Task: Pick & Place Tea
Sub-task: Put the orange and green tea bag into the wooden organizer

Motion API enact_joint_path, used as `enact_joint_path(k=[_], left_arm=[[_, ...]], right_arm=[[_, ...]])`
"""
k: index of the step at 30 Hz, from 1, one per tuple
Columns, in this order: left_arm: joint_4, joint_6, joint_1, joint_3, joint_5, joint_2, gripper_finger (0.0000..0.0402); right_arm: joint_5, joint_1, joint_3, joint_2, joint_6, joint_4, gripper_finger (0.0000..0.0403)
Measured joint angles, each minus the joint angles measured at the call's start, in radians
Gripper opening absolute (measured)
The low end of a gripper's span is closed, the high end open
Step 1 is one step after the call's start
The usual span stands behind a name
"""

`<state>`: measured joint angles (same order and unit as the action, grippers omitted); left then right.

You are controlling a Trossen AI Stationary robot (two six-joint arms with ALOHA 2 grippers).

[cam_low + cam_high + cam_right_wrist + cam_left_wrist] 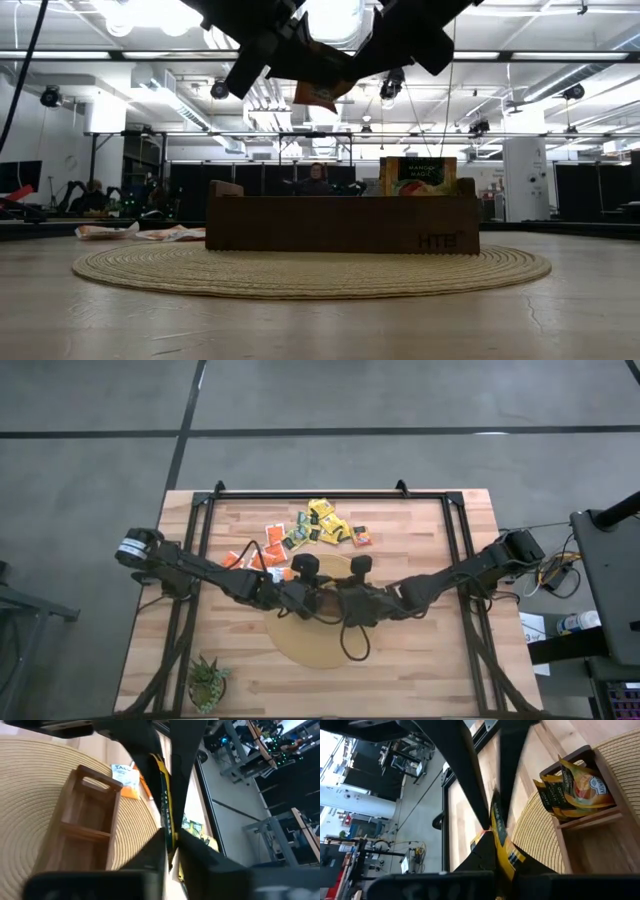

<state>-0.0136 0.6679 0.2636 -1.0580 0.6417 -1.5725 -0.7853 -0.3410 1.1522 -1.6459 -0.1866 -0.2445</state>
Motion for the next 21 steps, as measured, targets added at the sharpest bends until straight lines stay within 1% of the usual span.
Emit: enact_joint_path(k=[4, 8, 12, 14, 17, 21], left_arm=[[0.000, -0.007, 0.000, 0.000, -0.003, 0.000, 0.0000], [-0.003, -0.031, 0.000, 0.000, -0.001, 0.000, 0.0000], [-0.026, -0.057, -0.004, 0.000, 0.035, 0.000, 0.0008], [-0.027, -0.058, -0.004, 0.000, 0.050, 0.000, 0.0015], [-0.028, -0.059, -0.004, 0.000, 0.045, 0.000, 0.0031], [-0.030, -0.059, -0.005, 0.000, 0.037, 0.000, 0.0065]], right_arm=[[-0.001, 0.000, 0.000, 0.000, 0.003, 0.001, 0.0011], [-0.002, 0.000, 0.000, 0.000, 0.003, 0.001, 0.0008], [-0.008, 0.000, 0.001, 0.001, 0.004, 0.004, 0.0008], [-0.007, 0.000, 0.002, 0.001, 0.008, 0.005, 0.0008], [-0.006, 0.002, 0.002, 0.001, 0.027, 0.002, 0.0008], [-0.001, 0.002, 0.001, 0.001, 0.038, 0.001, 0.0008]])
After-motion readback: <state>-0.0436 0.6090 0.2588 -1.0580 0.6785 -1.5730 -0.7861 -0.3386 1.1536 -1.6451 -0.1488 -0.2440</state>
